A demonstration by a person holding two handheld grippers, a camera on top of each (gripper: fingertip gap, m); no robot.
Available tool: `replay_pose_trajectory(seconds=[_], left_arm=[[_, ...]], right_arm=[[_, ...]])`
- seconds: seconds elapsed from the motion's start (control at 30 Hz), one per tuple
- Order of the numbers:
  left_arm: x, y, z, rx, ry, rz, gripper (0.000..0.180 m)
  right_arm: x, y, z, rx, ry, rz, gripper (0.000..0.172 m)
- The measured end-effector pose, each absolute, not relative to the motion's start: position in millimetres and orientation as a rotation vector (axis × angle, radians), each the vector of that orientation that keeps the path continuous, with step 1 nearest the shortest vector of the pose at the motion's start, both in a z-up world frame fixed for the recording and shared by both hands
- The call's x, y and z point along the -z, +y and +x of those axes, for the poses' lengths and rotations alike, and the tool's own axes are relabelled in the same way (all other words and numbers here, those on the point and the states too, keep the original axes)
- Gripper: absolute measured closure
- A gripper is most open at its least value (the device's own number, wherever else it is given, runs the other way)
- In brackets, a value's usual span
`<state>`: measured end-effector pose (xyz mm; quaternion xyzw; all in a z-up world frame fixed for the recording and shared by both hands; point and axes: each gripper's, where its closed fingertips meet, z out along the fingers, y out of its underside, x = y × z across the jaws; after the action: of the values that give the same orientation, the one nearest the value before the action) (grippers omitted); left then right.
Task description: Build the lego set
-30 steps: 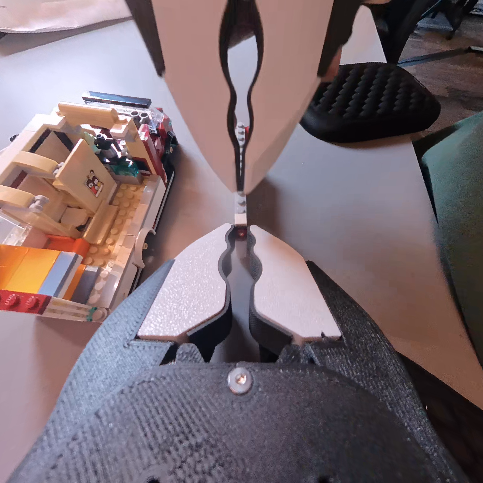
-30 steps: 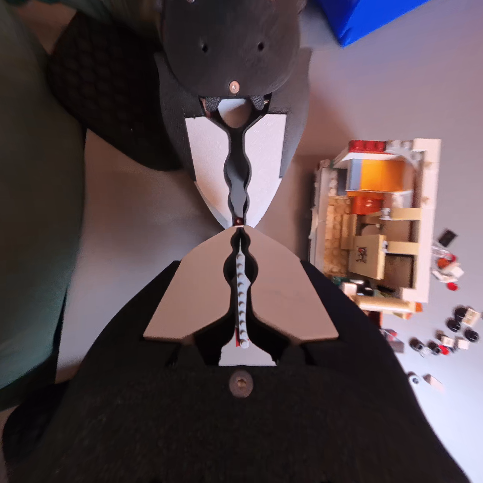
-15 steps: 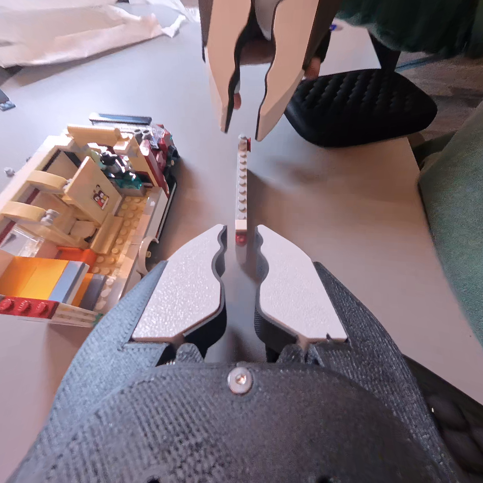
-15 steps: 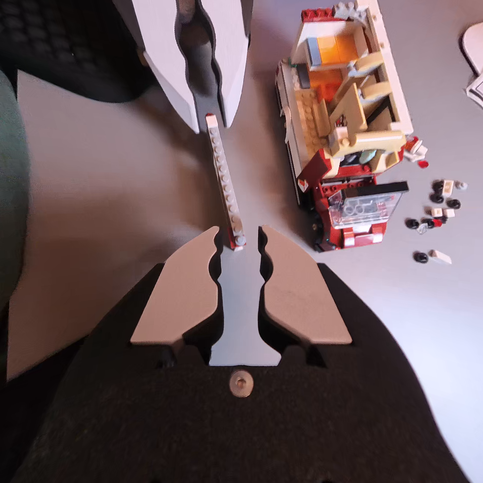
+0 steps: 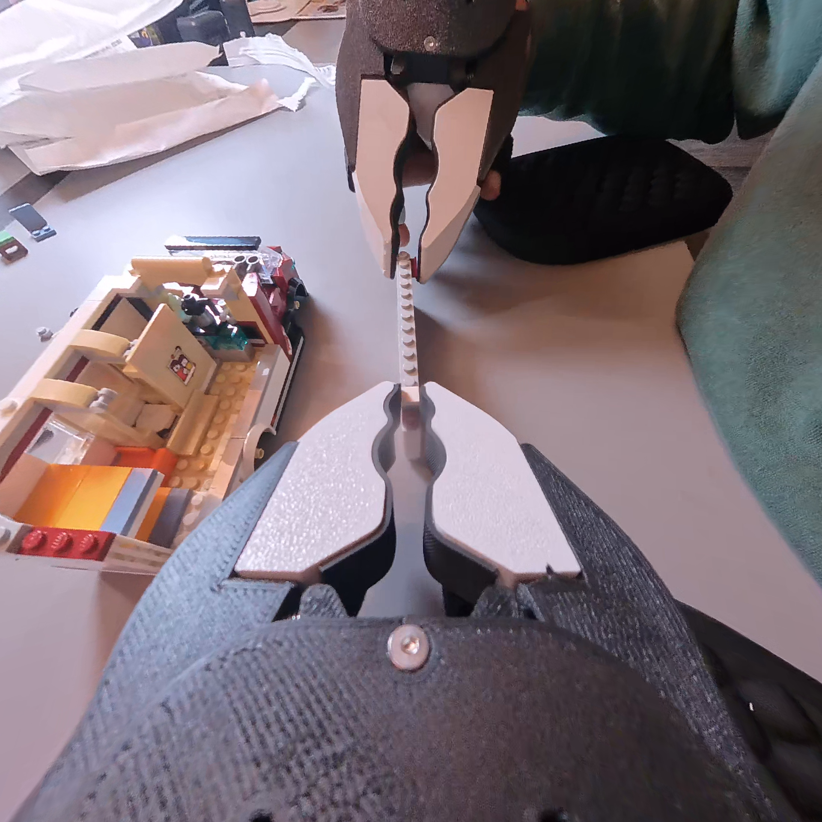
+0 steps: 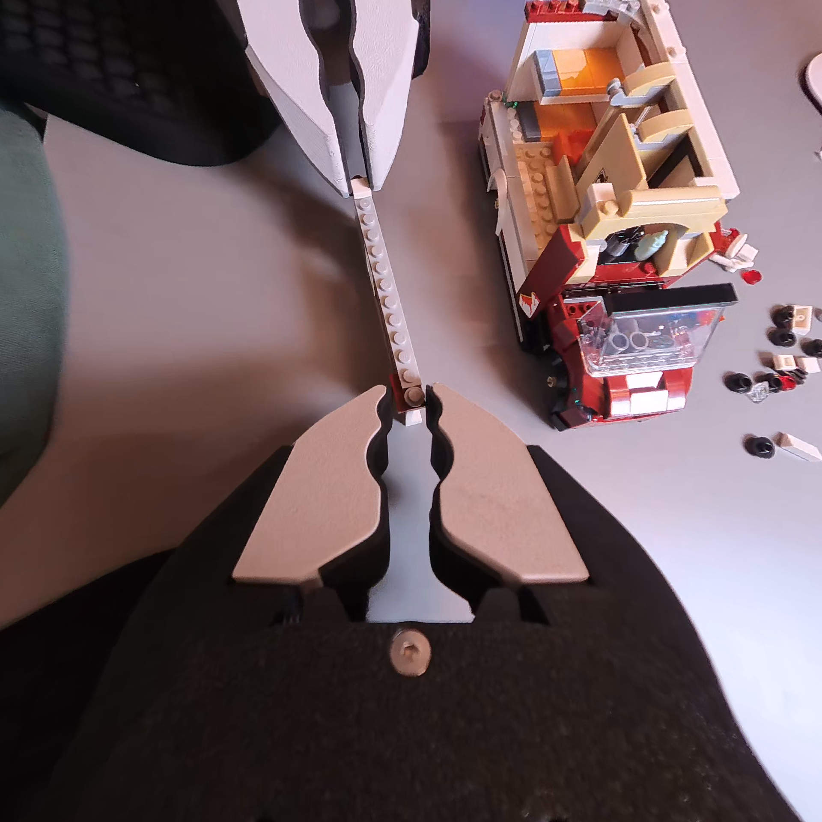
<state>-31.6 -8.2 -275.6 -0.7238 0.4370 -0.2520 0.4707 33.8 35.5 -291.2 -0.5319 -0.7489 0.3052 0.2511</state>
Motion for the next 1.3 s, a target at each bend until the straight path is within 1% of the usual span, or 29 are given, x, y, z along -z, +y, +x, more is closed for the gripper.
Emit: replay_pose_trajectory(seconds=[0.03, 0.63, 0.67, 0.7, 0.73, 0.77, 0.87, 0.97, 1.1, 1.2, 1.3], left_arm=[[275.7, -7.8, -31.7, 0.616, 1.069, -1.775, 0.173], [274.9, -4.9, -33.6, 0.675, 1.032, -1.783, 0.173], [275.9, -4.1, -34.5, 0.667, 1.032, -1.789, 0.157], [278.5, -3.8, -35.6, 0.658, 1.039, -1.806, 0.15], [280.7, -4.3, -35.7, 0.655, 1.049, -1.82, 0.149], [283.0, -4.4, -35.5, 0.64, 1.06, -1.831, 0.15], [292.4, -3.6, -36.2, 0.551, 1.108, -1.862, 0.171], [293.1, -4.0, -36.5, 0.56, 1.107, -1.872, 0.172], [293.0, -3.8, -37.3, 0.565, 1.1, -1.877, 0.172], [293.1, -2.7, -38.0, 0.558, 1.095, -1.878, 0.172], [293.5, -2.2, -38.6, 0.56, 1.094, -1.883, 0.17]], right_arm=[[291.1, 35.6, 34.2, -0.839, -2.037, -1.446, 0.159], [291.1, 33.0, 34.9, -0.916, -2.024, -1.478, 0.16], [291.2, 33.2, 34.6, -0.919, -2.02, -1.484, 0.16], [291.1, 33.4, 34.4, -0.919, -2.017, -1.489, 0.16], [291.1, 33.6, 34.4, -0.919, -2.016, -1.491, 0.16], [291.0, 33.6, 34.1, -0.92, -2.013, -1.493, 0.16], [290.9, 34.3, 34.2, -0.924, -2.009, -1.502, 0.159], [282.8, 38.0, 35.5, -0.965, -1.98, -1.51, 0.153], [267.3, 50.2, 38.1, -0.992, -1.912, -1.506, 0.15], [273.0, 48.1, 38.7, -0.986, -1.937, -1.503, 0.145], [286.3, 42.7, 34.1, -0.964, -1.974, -1.497, 0.145]])
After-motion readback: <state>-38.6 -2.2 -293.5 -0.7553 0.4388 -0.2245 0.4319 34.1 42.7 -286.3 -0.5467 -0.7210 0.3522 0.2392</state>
